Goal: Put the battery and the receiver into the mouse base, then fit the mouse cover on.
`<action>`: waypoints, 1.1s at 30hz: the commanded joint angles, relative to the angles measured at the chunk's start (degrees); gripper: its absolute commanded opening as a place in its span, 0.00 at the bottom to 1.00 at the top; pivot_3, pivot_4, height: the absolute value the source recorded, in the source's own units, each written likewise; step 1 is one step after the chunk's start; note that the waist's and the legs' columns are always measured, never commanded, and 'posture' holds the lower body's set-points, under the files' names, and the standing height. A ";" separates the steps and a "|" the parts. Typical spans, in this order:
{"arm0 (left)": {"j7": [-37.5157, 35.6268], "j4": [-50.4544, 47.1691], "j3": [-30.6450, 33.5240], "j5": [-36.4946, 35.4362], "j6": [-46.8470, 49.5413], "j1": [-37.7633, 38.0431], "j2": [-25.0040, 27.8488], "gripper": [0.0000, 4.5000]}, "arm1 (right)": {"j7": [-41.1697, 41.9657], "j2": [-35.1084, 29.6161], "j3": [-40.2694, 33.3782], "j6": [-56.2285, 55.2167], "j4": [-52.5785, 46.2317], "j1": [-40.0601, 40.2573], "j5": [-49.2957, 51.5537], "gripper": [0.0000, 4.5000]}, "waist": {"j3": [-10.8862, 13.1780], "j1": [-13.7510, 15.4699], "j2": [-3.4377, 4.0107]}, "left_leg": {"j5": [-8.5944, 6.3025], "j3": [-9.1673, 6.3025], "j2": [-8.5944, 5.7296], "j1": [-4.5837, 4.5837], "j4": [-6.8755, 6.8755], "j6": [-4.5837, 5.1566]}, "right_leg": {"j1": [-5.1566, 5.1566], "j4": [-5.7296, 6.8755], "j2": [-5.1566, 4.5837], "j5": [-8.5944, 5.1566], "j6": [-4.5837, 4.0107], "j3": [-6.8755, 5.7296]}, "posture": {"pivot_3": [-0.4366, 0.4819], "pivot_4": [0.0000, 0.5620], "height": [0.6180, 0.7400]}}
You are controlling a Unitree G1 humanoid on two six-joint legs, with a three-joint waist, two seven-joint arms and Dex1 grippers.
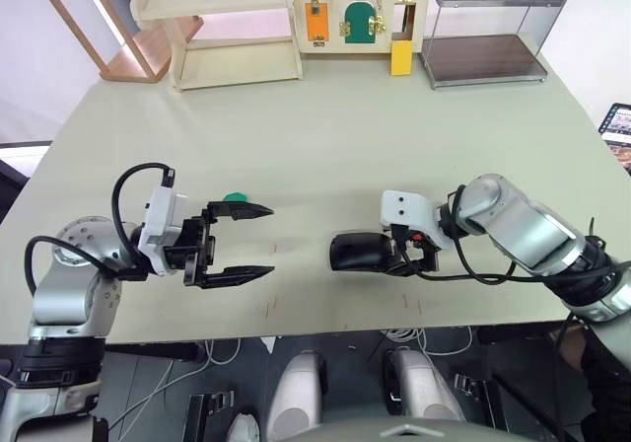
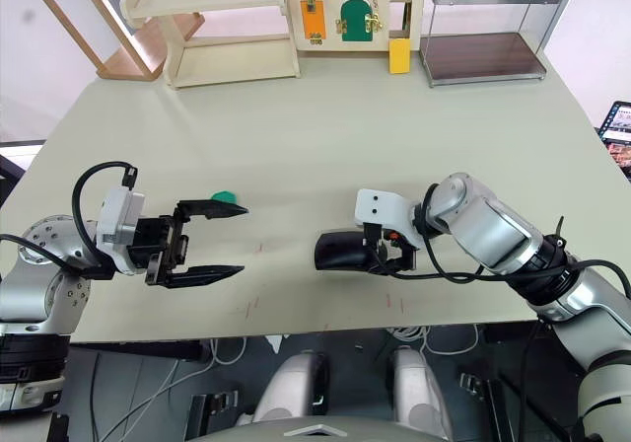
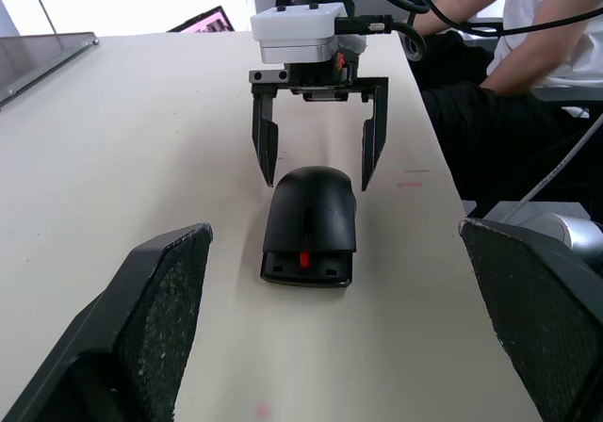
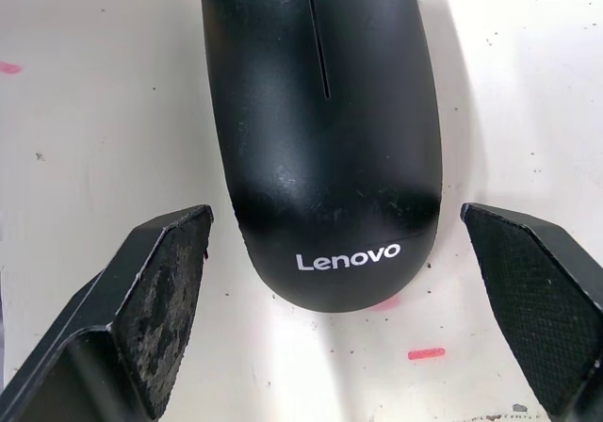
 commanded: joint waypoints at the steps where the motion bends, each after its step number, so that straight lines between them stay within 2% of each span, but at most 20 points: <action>1: -0.19 -0.34 0.61 -0.36 -0.62 -0.67 -0.05 1.00 | 0.84 -0.52 -2.71 -2.72 -0.59 0.04 0.46 0.99 | 0.00 0.00 0.00 | 0.00 0.00 0.00 0.00 0.00 0.00 | 0.00 0.00 0.00 0.00 0.00 0.00 | 0.48 0.27 1.00; 12: 0.02 -0.98 0.88 -0.55 -0.63 -0.09 -0.12 1.00 | 1.78 -1.09 -11.97 -19.76 3.01 9.46 2.31 0.99 | 0.00 0.05 -0.01 | 0.00 0.01 0.00 -0.02 0.01 0.00 | 0.01 -0.02 0.00 0.01 0.02 0.00 | 0.48 0.27 1.00; 16: -0.04 -0.90 0.84 -0.53 -0.73 -0.22 -0.15 1.00 | 3.54 1.44 -17.87 -33.03 6.75 15.79 5.87 0.99 | 0.00 0.08 -0.03 | 0.00 0.01 0.00 -0.01 0.01 0.00 | 0.01 -0.01 0.01 0.01 0.02 0.00 | 0.48 0.27 1.00; 19: -0.12 -0.91 0.83 -0.53 -0.83 -0.19 -0.17 1.00 | 3.75 3.12 -20.21 -37.61 8.65 18.60 7.03 0.99 | 0.00 -0.01 -0.03 | 0.00 0.01 0.00 -0.01 0.00 0.00 | 0.03 -0.01 0.02 0.01 0.03 0.01 | 0.48 0.27 1.00; 25: -0.28 -0.58 0.63 -0.47 -0.81 -0.75 -0.15 1.00 | 4.37 6.06 -23.39 -44.13 13.93 21.51 8.66 0.99 | 0.00 0.03 -0.03 | 0.00 0.02 0.00 0.04 0.02 0.00 | 0.05 0.03 0.03 0.01 0.04 0.03 | 0.48 0.27 1.00; 33: -0.55 -0.26 0.62 -0.39 -1.03 -0.99 -0.16 1.00 | 6.38 7.63 -22.65 -51.39 20.46 21.71 6.22 0.99 | 0.00 0.00 -0.03 | 0.00 0.03 0.00 0.04 0.04 0.00 | 0.05 0.04 0.04 0.02 0.03 0.04 | 0.48 0.27 1.00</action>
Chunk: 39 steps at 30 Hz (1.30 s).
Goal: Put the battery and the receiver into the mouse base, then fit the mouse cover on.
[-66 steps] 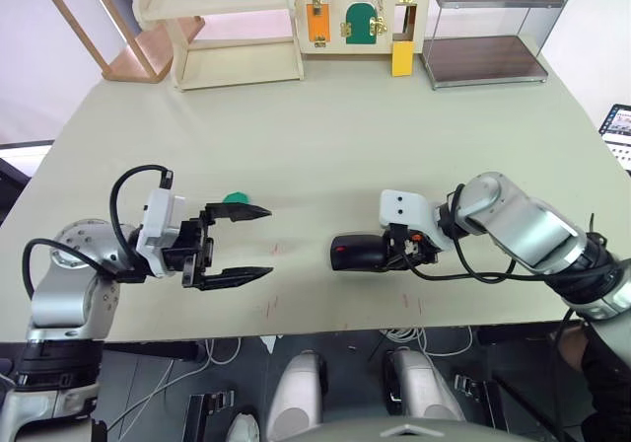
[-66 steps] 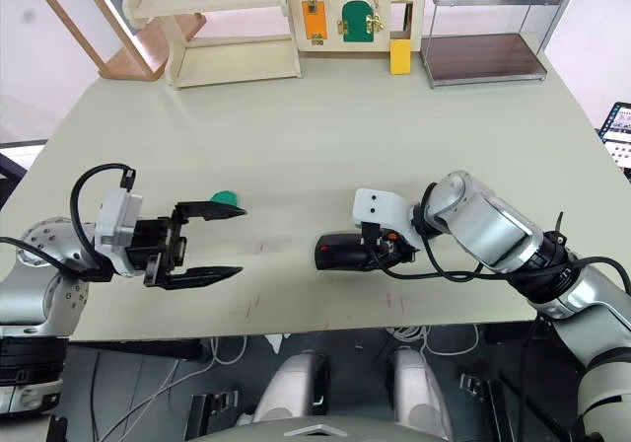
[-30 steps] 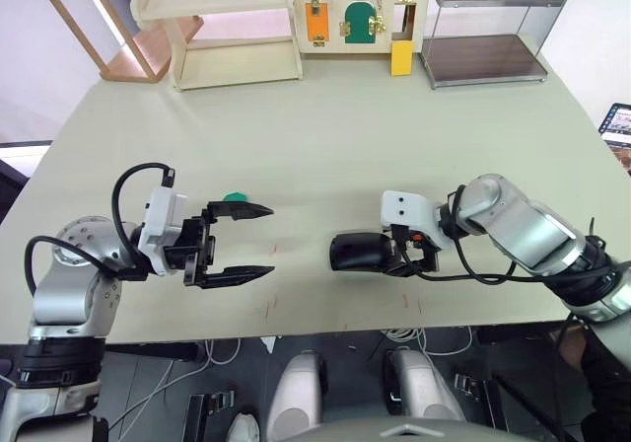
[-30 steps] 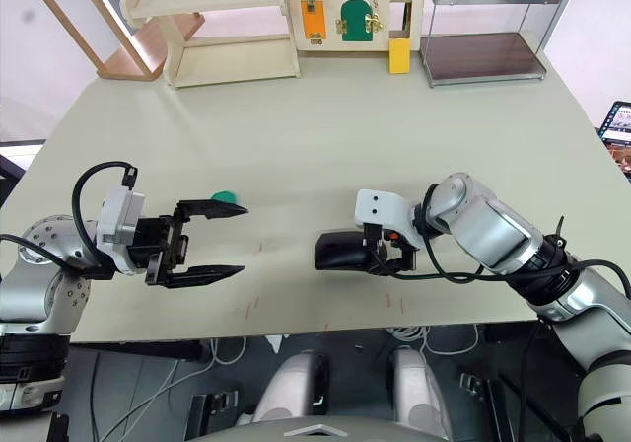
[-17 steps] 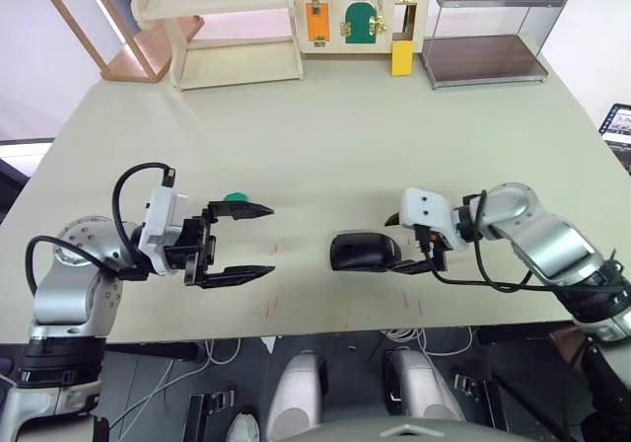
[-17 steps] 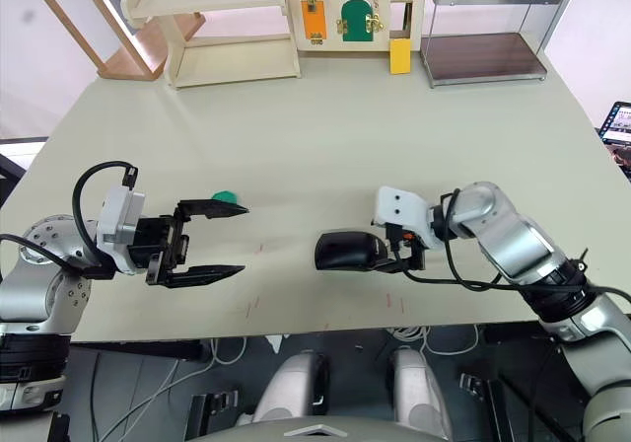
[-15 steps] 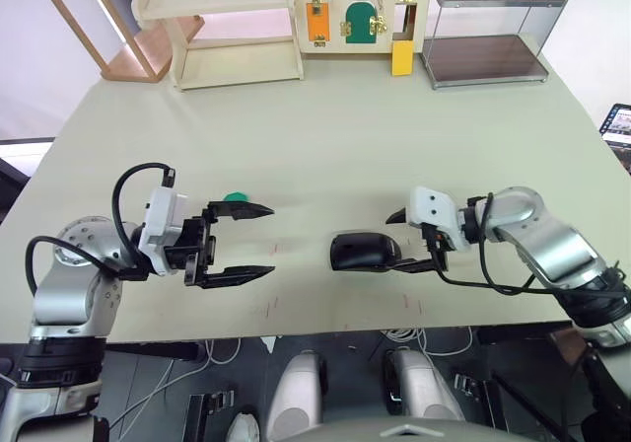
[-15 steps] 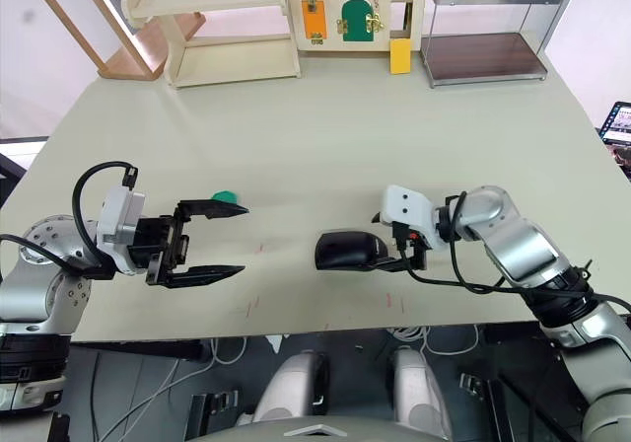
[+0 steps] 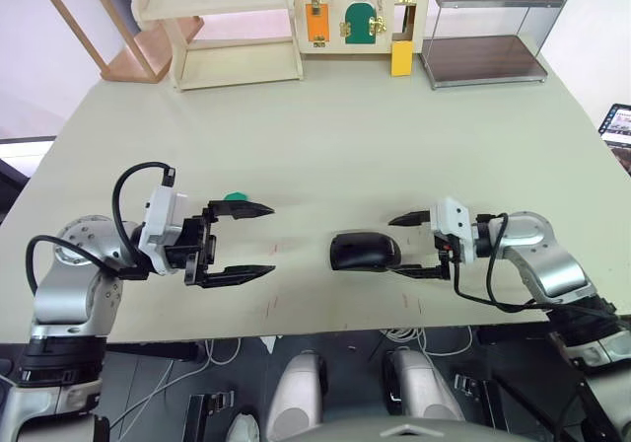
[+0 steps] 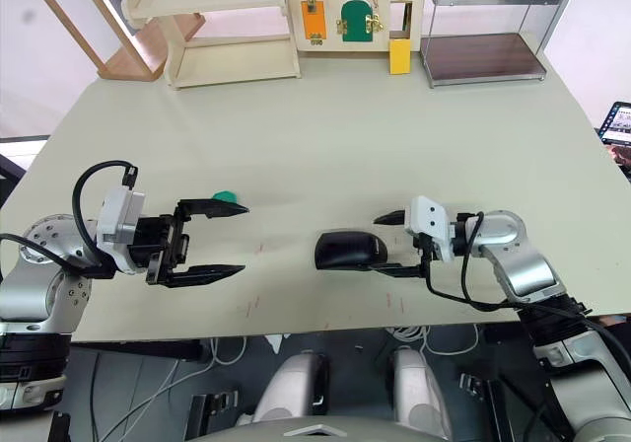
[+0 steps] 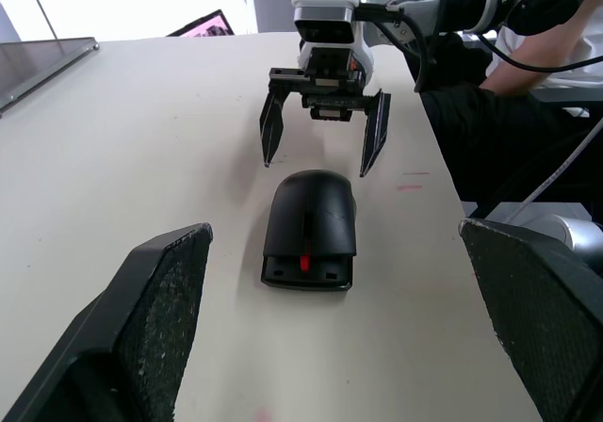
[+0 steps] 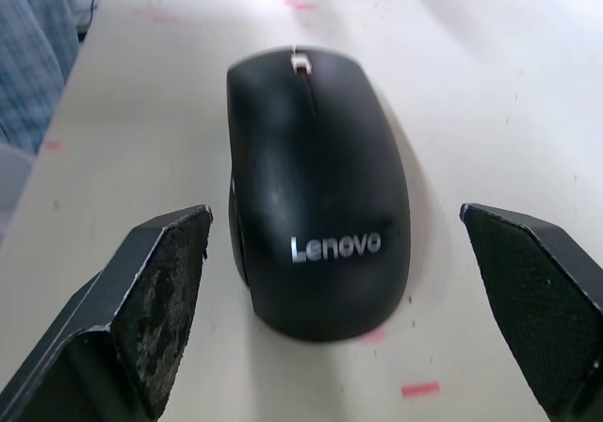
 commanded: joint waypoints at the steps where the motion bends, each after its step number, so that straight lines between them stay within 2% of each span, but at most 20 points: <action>1: -0.46 -0.29 0.73 -0.36 -0.89 -0.67 0.08 1.00 | 0.27 1.22 -0.76 -2.26 0.85 -0.60 -0.10 0.99 | 0.00 -0.02 0.00 | 0.00 0.00 0.00 0.00 0.00 0.00 | 0.00 0.01 0.01 0.00 0.00 0.00 | 0.48 0.27 1.00; 16: -0.24 -0.52 1.08 -0.43 -0.59 -0.53 0.42 1.00 | 1.95 3.10 -0.92 -4.17 4.28 -1.09 -1.27 0.99 | 0.00 0.03 0.00 | 0.00 0.00 0.01 0.02 0.01 0.00 | 0.01 0.05 0.02 0.00 0.00 0.01 | 0.48 0.27 1.00; 19: -0.22 -0.54 1.15 -0.43 -0.58 -0.45 0.47 1.00 | 2.23 3.16 -1.12 -3.96 4.22 -1.10 -0.91 0.82 | 0.00 0.04 0.00 | 0.00 0.00 0.01 0.02 0.01 0.00 | 0.01 0.05 0.02 0.00 0.00 0.01 | 0.48 0.27 1.00; 21: -0.25 -0.52 1.15 -0.42 -0.60 -0.44 0.48 1.00 | 2.30 3.11 -1.14 -3.83 4.11 -1.08 -0.93 0.60 | 0.00 0.04 0.00 | 0.00 0.00 0.01 0.03 0.01 0.00 | 0.01 0.05 0.02 0.00 0.00 0.01 | 0.48 0.27 1.00; 22: -0.26 -0.54 1.14 -0.42 -0.63 -0.43 0.47 1.00 | 2.31 3.10 -1.14 -3.81 4.12 -1.07 -1.00 0.54 | 0.00 0.03 0.00 | 0.00 0.00 0.01 0.03 0.01 0.00 | 0.01 0.05 0.02 0.00 0.00 0.01 | 0.48 0.27 1.00; 29: -0.31 -0.59 1.11 -0.42 -0.68 -0.34 0.43 1.00 | 1.99 2.77 -1.46 -3.89 3.97 -0.94 -1.32 0.54 | 0.00 0.03 0.00 | 0.00 0.00 0.01 0.03 0.01 0.00 | 0.01 0.05 0.02 0.00 -0.01 0.01 | 0.48 0.27 1.00; 34: -0.31 -0.56 1.19 -0.38 -0.75 -0.22 0.46 1.00 | 1.95 1.58 -2.18 -1.04 -0.16 -1.10 -0.12 0.54 | 0.00 0.05 0.00 | 0.00 0.00 0.01 0.03 0.01 -0.01 | 0.01 0.06 0.02 0.00 -0.01 0.02 | 0.48 0.27 1.00; 39: -0.30 -0.58 1.16 -0.38 -0.70 -0.15 0.45 1.00 | -0.88 -0.11 -1.48 9.13 -8.39 -2.61 -0.21 0.54 | 0.00 0.00 0.00 | 0.00 0.00 0.01 0.03 0.01 -0.01 | 0.01 0.08 0.02 0.00 -0.01 0.02 | 0.48 0.27 1.00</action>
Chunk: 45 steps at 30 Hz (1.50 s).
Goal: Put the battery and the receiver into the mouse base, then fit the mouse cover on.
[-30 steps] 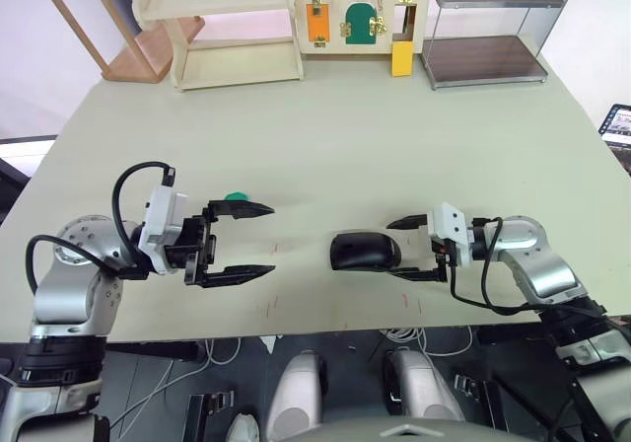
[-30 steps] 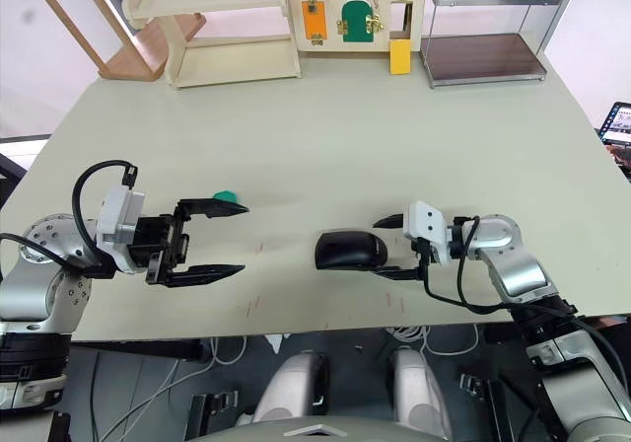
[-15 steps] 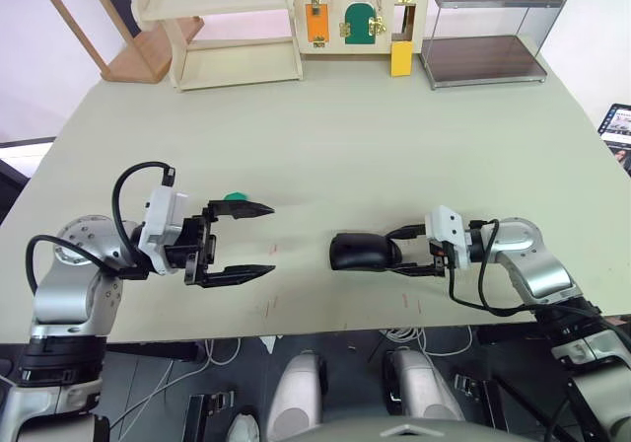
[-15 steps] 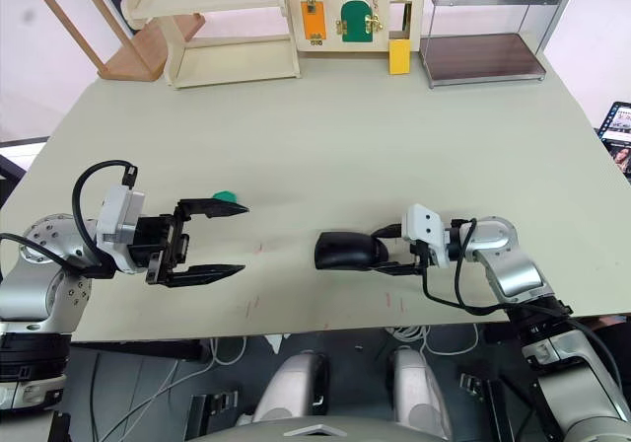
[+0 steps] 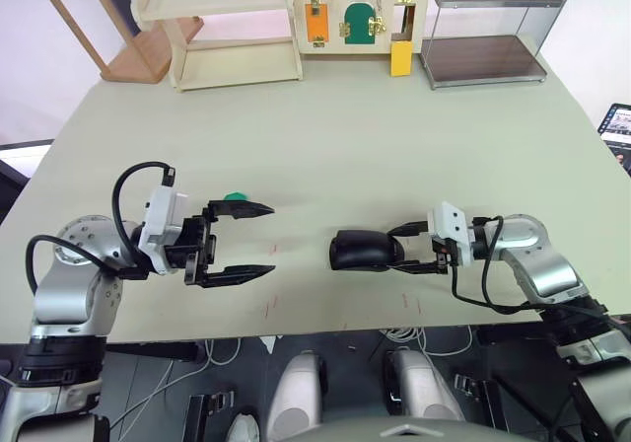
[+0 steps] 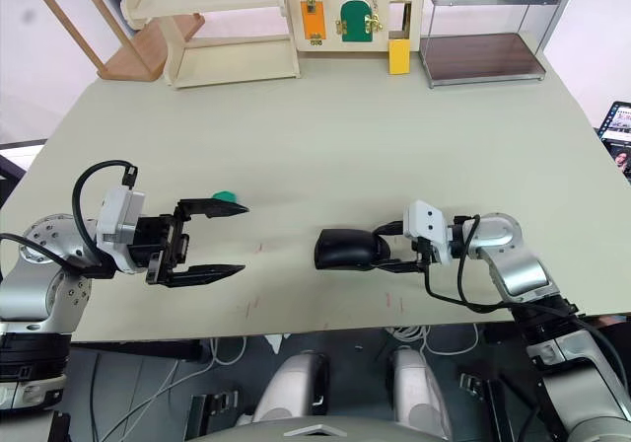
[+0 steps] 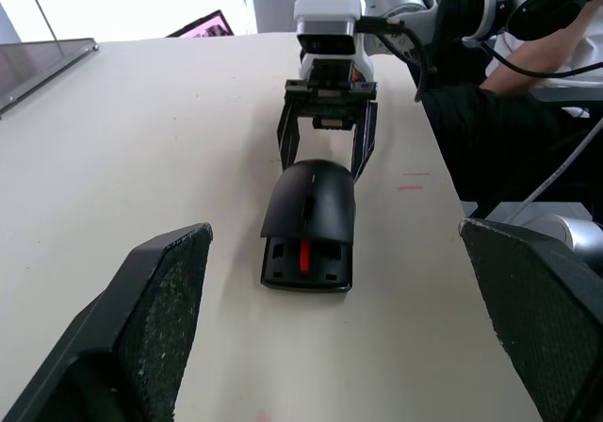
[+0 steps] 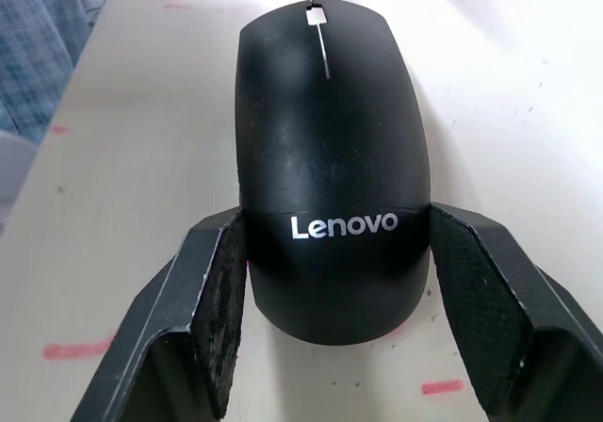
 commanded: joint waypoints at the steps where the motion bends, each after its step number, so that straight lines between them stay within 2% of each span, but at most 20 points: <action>1: -0.30 -0.65 1.20 -0.42 -0.65 -0.04 0.46 1.00 | -1.81 -1.31 -0.78 6.46 -7.30 -2.14 0.66 0.54 | 0.00 0.02 0.00 | 0.00 0.00 0.00 0.00 0.00 0.00 | 0.00 0.00 0.00 0.00 0.00 0.00 | 0.48 0.27 1.00; 11: -0.42 -0.64 1.06 -0.45 -0.69 -0.10 0.36 1.00 | -6.10 -4.88 5.13 25.57 -20.13 -6.44 -3.76 0.54 | -0.01 0.07 -0.01 | 0.00 0.00 0.00 0.00 0.00 0.00 | 0.00 -0.01 -0.01 0.00 0.00 -0.01 | 0.48 0.27 1.00; 19: -0.14 -0.73 1.00 -0.39 -0.72 -0.03 0.17 1.00 | -7.94 -5.79 9.90 34.11 -22.57 -10.51 -6.78 0.54 | -0.01 0.04 -0.01 | 0.00 -0.01 0.00 -0.01 0.01 0.00 | -0.01 -0.02 -0.01 0.00 -0.01 -0.01 | 0.48 0.27 1.00; 45: -0.38 -0.58 0.81 -0.40 -0.87 -0.18 0.03 1.00 | -9.40 -7.18 13.48 36.50 -21.73 -11.20 -7.58 0.54 | -0.01 0.03 -0.01 | 0.00 -0.01 0.00 -0.01 0.01 0.00 | -0.01 -0.02 -0.02 -0.01 0.00 -0.02 | 0.48 0.27 1.00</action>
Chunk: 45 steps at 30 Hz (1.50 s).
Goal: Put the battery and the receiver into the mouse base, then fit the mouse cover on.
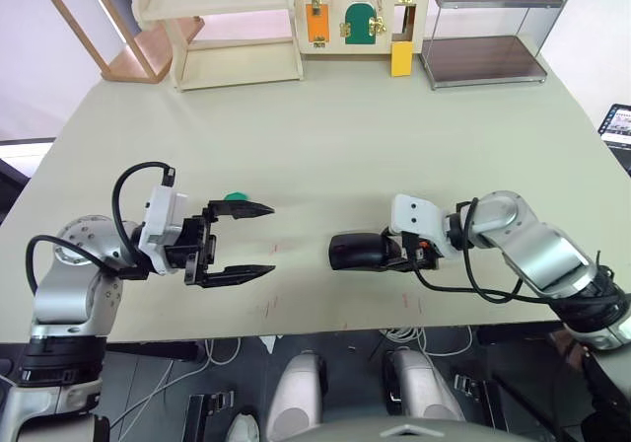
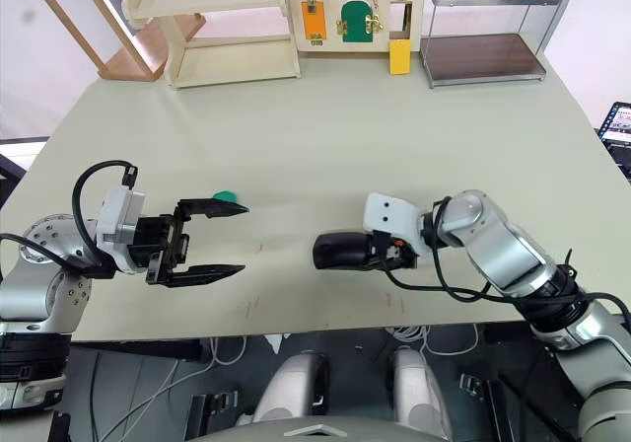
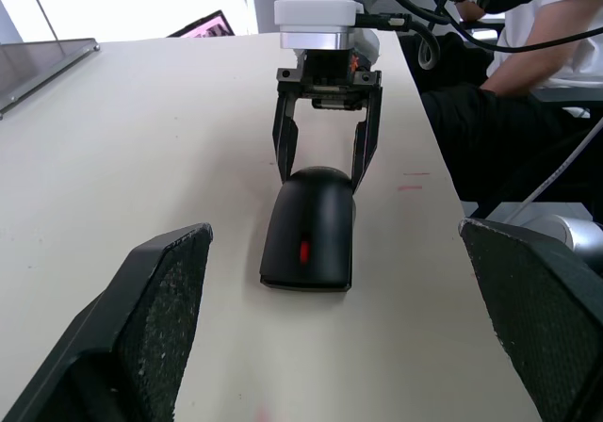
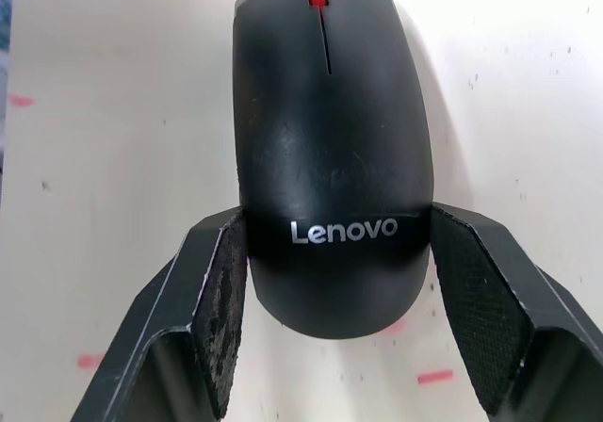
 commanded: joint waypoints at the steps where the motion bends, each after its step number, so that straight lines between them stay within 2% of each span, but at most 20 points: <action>1: -0.41 -0.60 0.83 -0.42 -0.87 -0.19 0.05 1.00 | -0.18 -0.66 -0.30 -0.13 -0.82 -0.36 -0.55 0.54 | 0.00 0.00 0.00 | 0.00 0.00 0.00 0.00 0.00 0.00 | 0.00 0.00 0.00 0.00 0.00 0.00 | 0.48 0.27 1.00; 12: -0.42 -0.39 0.71 -0.29 -1.00 -0.47 -0.02 1.00 | 0.33 -0.74 0.13 -2.08 -0.43 -0.52 -1.04 0.54 | 0.00 0.00 0.00 | 0.00 0.00 0.00 0.00 0.00 0.00 | 0.00 0.00 0.00 0.00 0.00 0.00 | 0.48 0.27 1.00; 14: -0.41 -0.44 0.74 -0.32 -0.99 -0.42 -0.02 1.00 | 0.32 -0.68 0.05 -2.20 -0.47 -0.49 -1.10 0.77 | 0.00 0.00 0.00 | 0.00 0.00 0.00 0.00 0.00 0.00 | 0.00 0.00 0.00 0.00 0.00 0.00 | 0.48 0.27 1.00; 15: -0.41 -0.47 0.76 -0.35 -0.98 -0.40 -0.02 1.00 | 0.10 -0.53 -0.06 -2.10 -0.42 -0.48 -1.16 0.81 | 0.00 0.00 0.00 | 0.00 0.00 0.00 0.00 0.00 0.00 | 0.00 0.00 0.00 0.00 0.00 0.00 | 0.48 0.27 1.00; 16: -0.41 -0.41 0.71 -0.31 -1.01 -0.45 -0.05 1.00 | -0.03 -0.40 -0.13 -2.11 -0.27 -0.49 -1.25 0.94 | 0.00 0.00 0.00 | 0.00 0.00 0.00 0.00 0.00 0.00 | 0.00 0.00 0.00 0.00 0.00 0.00 | 0.48 0.27 1.00; 24: -0.45 -0.15 0.63 -0.20 -1.15 -0.72 -0.09 1.00 | 0.29 -0.29 -0.53 -3.10 0.02 -0.55 -1.37 0.94 | 0.00 0.00 0.00 | 0.00 0.00 0.00 -0.01 0.00 0.00 | -0.01 -0.01 0.00 0.00 0.00 0.00 | 0.48 0.27 1.00; 28: -0.51 0.01 0.64 -0.19 -1.19 -0.77 -0.08 1.00 | 1.51 0.12 -3.47 -3.34 -0.46 -1.35 1.54 0.94 | 0.00 0.00 0.00 | 0.00 0.00 0.00 -0.01 0.00 0.00 | -0.01 -0.01 0.00 0.00 0.00 0.00 | 0.48 0.27 1.00; 36: -0.50 0.01 0.92 -0.31 -1.07 -0.61 0.13 1.00 | -0.29 6.99 -9.26 -2.26 -1.93 -2.70 9.46 0.94 | 0.00 -0.07 0.00 | 0.00 -0.02 0.01 0.00 0.00 0.00 | 0.00 0.00 0.01 0.00 0.00 -0.02 | 0.48 0.27 1.00; 37: -0.46 -0.07 1.02 -0.35 -1.02 -0.53 0.18 1.00 | -0.64 7.53 -9.00 -2.14 -1.96 -2.78 9.50 0.85 | 0.00 -0.05 0.00 | 0.00 -0.03 0.02 0.00 -0.01 0.00 | -0.01 0.00 0.01 0.00 0.00 -0.02 | 0.48 0.27 1.00; 39: -0.43 -0.19 1.30 -0.41 -0.95 -0.28 0.40 1.00 | -1.43 8.40 -7.47 -2.65 -1.71 -2.91 8.69 0.78 | 0.00 0.02 0.00 | 0.00 -0.02 0.01 -0.03 -0.01 0.00 | -0.01 -0.01 0.00 0.01 0.00 -0.02 | 0.48 0.27 1.00; 40: -0.45 -0.24 1.44 -0.47 -0.90 -0.16 0.50 1.00 | -1.99 8.80 -6.64 -2.50 -1.46 -3.16 8.16 0.65 | 0.00 0.02 0.00 | 0.00 -0.01 0.00 -0.04 -0.01 0.00 | 0.00 -0.03 -0.01 0.01 0.00 -0.02 | 0.48 0.27 1.00; 42: -0.50 -0.36 1.68 -0.57 -0.85 0.07 0.68 1.00 | -2.87 9.32 -4.95 -2.45 -1.05 -3.81 6.91 0.50 | 0.00 -0.02 0.00 | 0.00 0.00 0.00 -0.03 -0.01 0.00 | -0.01 -0.02 -0.01 0.01 0.00 -0.01 | 0.48 0.27 1.00; 45: -0.52 -0.39 1.85 -0.57 -0.84 0.25 0.82 1.00 | -3.82 10.37 -2.55 -1.59 -0.14 -5.16 5.68 0.50 | 0.00 -0.05 0.00 | 0.00 -0.02 0.01 -0.03 -0.01 0.00 | -0.02 0.00 0.00 0.00 -0.01 -0.02 | 0.48 0.27 1.00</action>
